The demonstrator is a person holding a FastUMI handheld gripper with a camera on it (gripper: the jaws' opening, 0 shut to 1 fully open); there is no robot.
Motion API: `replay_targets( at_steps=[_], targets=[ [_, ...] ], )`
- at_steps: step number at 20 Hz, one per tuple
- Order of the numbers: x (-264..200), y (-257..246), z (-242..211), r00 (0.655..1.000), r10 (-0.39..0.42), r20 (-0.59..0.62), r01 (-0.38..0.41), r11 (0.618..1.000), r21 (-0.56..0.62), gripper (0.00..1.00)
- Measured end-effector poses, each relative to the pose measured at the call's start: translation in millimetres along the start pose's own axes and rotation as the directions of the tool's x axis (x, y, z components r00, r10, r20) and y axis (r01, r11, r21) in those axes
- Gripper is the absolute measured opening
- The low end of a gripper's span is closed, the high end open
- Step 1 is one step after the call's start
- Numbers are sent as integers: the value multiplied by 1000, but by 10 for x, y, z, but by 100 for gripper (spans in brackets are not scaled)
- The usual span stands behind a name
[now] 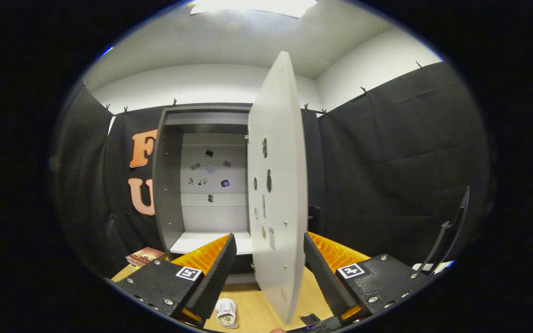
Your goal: Open the shoe cabinet door, grab the shoes and put them into the shoe cabinet, then close the shoe cabinet door.
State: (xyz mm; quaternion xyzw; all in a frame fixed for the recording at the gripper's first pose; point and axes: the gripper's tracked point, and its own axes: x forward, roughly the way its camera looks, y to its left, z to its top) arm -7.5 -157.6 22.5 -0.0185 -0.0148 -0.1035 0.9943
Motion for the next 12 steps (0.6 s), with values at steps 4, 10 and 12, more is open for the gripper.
replay_targets(
  at_steps=[4, 10, 12],
  targets=[
    [-7, 521, -1, 998, 69, 2, -69, 998, 14, 92],
    [32, 1096, -167, 989, 147, -32, -146, 989, 22, 93],
    [53, 1201, -229, 986, 163, -43, -162, 986, 30, 93]
  ],
)
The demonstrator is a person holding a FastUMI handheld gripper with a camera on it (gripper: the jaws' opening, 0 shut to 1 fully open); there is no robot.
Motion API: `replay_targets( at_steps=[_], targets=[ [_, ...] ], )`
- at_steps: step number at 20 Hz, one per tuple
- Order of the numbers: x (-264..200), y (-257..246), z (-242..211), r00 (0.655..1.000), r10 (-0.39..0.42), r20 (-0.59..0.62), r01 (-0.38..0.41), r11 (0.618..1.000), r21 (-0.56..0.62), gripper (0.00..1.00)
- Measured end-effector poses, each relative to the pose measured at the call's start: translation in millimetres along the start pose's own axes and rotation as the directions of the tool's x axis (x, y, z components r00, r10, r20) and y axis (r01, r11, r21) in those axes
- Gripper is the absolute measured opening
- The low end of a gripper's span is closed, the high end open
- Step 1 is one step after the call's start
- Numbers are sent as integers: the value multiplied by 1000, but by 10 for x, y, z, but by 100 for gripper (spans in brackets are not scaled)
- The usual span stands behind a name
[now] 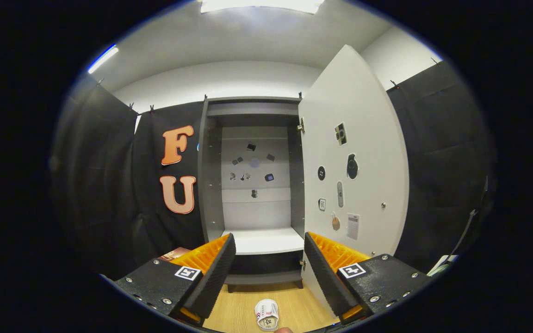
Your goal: Open the shoe cabinet door, grab the shoes and put them into the shoe cabinet, then close the shoe cabinet door.
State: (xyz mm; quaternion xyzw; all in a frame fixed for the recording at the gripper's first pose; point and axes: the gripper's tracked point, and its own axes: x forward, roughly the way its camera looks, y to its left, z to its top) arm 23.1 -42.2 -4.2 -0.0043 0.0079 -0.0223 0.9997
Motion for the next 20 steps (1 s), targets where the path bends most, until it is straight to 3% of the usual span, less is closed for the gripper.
replay_targets(
  at_steps=[3, 9, 14, 20],
  targets=[
    [59, 96, -204, 999, 15, -39, -15, 1000, 7, 93],
    [132, 223, -1075, 976, 43, -214, -41, 999, 14, 93],
    [107, 302, -2049, 914, 71, -400, -60, 997, 42, 93],
    [119, 289, -3244, 802, 69, -594, -21, 996, 88, 94]
  ],
)
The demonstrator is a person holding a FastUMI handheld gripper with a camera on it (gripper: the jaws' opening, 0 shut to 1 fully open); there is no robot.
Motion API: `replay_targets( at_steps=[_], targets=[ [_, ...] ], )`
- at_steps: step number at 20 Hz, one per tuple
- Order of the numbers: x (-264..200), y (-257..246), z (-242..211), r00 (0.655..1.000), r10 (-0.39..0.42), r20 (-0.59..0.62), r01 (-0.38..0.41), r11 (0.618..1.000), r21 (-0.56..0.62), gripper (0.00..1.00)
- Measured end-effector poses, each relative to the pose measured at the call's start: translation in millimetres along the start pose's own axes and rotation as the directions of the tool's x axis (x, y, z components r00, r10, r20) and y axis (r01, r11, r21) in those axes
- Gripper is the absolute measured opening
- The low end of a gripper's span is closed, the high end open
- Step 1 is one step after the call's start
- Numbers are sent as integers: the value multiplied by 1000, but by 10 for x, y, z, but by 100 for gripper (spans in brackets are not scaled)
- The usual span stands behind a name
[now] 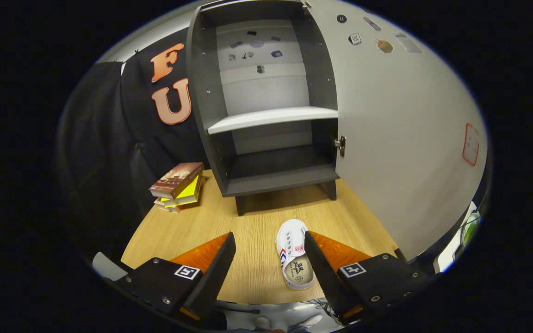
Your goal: Open the shoe cabinet door, grab the shoes and put them into the shoe cabinet, then close the shoe cabinet door.
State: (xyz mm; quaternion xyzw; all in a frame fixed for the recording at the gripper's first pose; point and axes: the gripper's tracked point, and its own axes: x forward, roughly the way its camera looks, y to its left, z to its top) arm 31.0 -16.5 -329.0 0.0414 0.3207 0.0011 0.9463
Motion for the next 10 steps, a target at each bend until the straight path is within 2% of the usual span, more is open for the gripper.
replay_targets(
  at_steps=[5, 10],
  targets=[
    [503, -13, -557, 993, 7, -121, -7, 1000, 6, 94],
    [872, -133, -977, 976, -19, -215, 24, 1000, 20, 92]
  ],
)
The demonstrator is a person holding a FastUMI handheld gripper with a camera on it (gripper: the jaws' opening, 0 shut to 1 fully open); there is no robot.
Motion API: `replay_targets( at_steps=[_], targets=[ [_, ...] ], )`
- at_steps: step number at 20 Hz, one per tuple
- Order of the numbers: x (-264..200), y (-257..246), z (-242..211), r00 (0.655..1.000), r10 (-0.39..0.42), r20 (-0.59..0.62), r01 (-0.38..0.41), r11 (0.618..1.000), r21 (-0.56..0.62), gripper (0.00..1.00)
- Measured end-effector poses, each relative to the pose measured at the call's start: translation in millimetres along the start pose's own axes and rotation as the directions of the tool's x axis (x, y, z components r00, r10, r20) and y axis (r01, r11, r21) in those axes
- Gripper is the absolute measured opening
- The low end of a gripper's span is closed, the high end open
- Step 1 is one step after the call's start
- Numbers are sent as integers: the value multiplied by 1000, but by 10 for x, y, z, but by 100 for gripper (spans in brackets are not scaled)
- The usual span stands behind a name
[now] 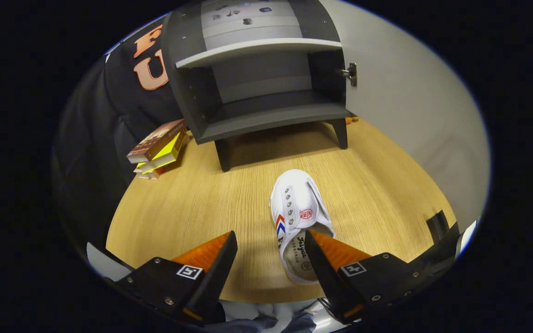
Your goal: Open the shoe cabinet door, grab the shoes and put them into the shoe cabinet, then close the shoe cabinet door.
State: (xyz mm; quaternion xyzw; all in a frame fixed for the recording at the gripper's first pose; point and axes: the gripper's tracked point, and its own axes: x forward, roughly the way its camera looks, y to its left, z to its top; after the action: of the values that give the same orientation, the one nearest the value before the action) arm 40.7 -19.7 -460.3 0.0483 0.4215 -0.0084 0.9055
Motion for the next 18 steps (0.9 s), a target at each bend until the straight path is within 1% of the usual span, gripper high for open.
replay_targets(
  at_steps=[2, 4, 5, 6, 8, 9, 11, 12, 13, 14, 15, 17, 18],
  targets=[
    [126, -30, -78, 999, -6, -32, 6, 1000, -1, 87],
    [242, -70, -166, 997, -17, -73, 17, 1000, -5, 79],
    [286, -76, -186, 996, -19, -83, 19, 1000, -4, 72],
    [323, -80, -209, 995, -19, -94, 19, 1000, -5, 68],
    [377, -84, -238, 994, -20, -110, 20, 1000, -5, 51],
    [392, -82, -258, 993, -19, -120, 19, 1000, -3, 40],
    [401, -110, -269, 991, -23, -131, 24, 1000, 4, 24],
    [403, -100, -267, 992, -15, -129, 16, 1000, 11, 20],
    [397, -93, -276, 991, -10, -132, 12, 1000, 12, 13],
    [397, -93, -267, 991, -9, -134, 11, 1000, 9, 10],
    [394, -96, -267, 990, -11, -138, 12, 1000, 7, 4],
    [370, -83, -238, 990, -3, -143, 6, 1000, 17, 0],
    [339, -77, -175, 991, -4, -131, 7, 1000, 23, 0]
  ],
)
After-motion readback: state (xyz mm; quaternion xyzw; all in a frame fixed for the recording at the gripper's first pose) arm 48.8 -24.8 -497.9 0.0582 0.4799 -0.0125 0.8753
